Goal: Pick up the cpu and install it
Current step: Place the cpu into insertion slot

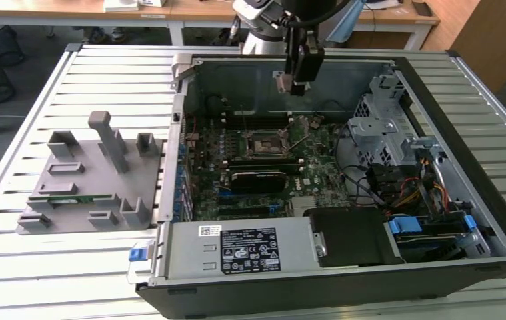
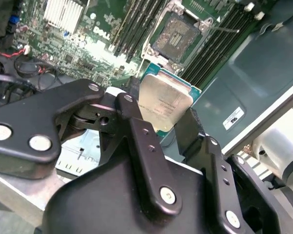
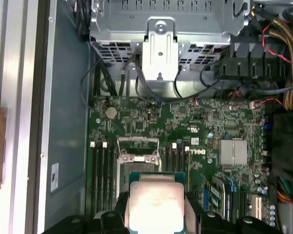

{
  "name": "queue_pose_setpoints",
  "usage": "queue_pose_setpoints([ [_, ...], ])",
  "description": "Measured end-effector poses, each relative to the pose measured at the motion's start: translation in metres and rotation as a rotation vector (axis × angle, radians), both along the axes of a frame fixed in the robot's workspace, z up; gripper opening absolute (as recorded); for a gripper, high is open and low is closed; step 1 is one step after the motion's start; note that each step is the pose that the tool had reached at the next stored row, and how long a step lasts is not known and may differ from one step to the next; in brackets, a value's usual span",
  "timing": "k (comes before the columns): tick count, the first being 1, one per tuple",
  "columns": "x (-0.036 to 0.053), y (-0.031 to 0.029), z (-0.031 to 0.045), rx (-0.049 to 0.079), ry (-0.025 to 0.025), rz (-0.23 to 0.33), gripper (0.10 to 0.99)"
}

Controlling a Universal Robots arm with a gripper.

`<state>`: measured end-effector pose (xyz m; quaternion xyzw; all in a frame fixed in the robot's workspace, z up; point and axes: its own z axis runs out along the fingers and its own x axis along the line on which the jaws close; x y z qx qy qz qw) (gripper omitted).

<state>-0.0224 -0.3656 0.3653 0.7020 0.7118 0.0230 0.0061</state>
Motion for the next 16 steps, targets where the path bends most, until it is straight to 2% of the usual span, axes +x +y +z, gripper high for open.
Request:
queue_pose_setpoints([
  [8, -0.0039, 0.0008, -0.0113, 0.0, -0.0018, 0.072, 0.533],
  [12, -0.0082, 0.0085, -0.0181, 0.0, -0.0017, 0.073, 0.533],
  [16, -0.0102, 0.0113, -0.0256, -0.003, -0.0017, 0.073, 0.533],
])
